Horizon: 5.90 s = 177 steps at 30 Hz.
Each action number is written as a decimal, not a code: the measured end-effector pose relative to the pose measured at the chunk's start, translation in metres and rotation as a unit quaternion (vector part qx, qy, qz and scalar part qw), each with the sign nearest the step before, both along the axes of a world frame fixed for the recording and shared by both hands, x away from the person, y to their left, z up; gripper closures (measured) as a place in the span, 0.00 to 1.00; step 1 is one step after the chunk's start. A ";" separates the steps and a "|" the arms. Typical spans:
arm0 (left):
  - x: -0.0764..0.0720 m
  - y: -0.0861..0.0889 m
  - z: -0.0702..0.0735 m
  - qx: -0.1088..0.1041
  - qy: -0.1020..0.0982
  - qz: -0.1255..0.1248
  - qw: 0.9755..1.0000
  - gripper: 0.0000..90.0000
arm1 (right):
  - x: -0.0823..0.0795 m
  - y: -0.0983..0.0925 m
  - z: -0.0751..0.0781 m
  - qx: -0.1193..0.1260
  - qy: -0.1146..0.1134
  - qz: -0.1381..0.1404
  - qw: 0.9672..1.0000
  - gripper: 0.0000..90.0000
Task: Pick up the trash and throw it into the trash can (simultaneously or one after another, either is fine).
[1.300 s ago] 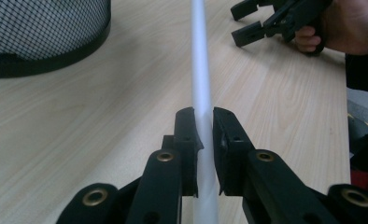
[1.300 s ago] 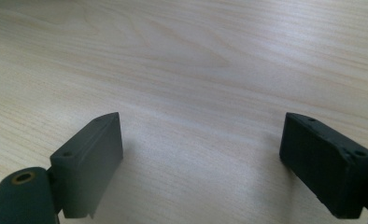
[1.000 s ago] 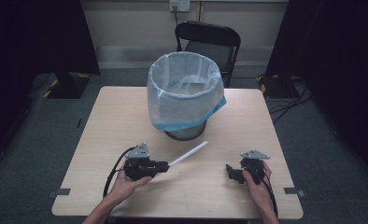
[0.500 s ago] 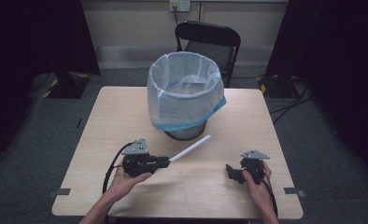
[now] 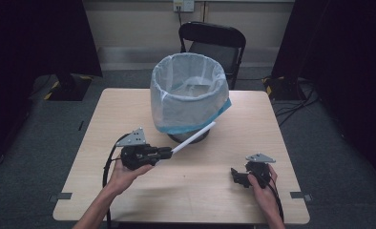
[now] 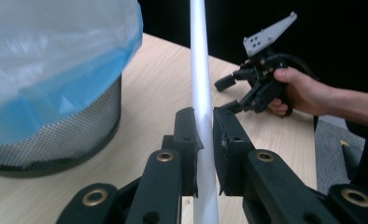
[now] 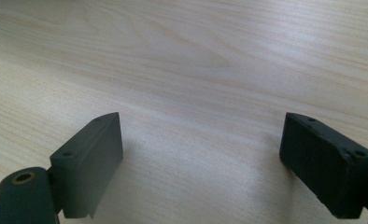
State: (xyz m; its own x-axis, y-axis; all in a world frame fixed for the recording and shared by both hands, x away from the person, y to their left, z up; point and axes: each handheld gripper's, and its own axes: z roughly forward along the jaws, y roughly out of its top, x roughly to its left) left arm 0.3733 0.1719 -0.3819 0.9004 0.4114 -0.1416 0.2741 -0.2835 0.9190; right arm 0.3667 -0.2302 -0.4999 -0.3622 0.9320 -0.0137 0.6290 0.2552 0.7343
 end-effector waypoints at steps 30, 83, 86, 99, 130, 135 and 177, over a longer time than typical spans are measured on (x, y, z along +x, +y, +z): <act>0.020 0.000 0.072 -0.051 -0.058 0.009 0.997 0.90 | 0.000 0.000 0.000 0.000 0.000 0.000 1.000 0.14; 0.101 -0.012 0.161 -0.091 -0.091 0.071 0.989 0.89 | 0.000 0.000 0.000 0.000 0.000 0.000 1.000 0.14; 0.109 -0.018 0.165 -0.087 -0.090 0.070 0.990 0.89 | 0.000 0.000 0.000 0.000 0.000 0.000 1.000 0.14; 0.136 -0.033 0.164 -0.049 -0.075 0.080 0.993 0.88 | 0.000 0.000 0.000 0.000 0.000 0.000 1.000 0.14; 0.125 -0.004 0.158 -0.041 -0.072 0.117 0.990 0.41 | 0.000 0.000 0.000 0.000 0.000 0.000 1.000 0.14; 0.121 0.006 0.155 -0.047 -0.076 0.122 0.988 0.41 | 0.000 0.000 0.000 0.000 0.001 0.001 1.000 0.14; 0.077 0.074 0.103 -0.021 -0.062 0.162 0.985 0.25 | 0.000 0.000 0.000 0.000 0.000 0.000 1.000 0.14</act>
State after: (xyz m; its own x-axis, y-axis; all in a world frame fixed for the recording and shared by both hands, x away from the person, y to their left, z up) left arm 0.4500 0.2462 -0.2787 0.7337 0.6766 -0.0619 0.2291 -0.1606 0.9601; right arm 0.3666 -0.2301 -0.4999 -0.3621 0.9320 -0.0136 0.6289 0.2551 0.7344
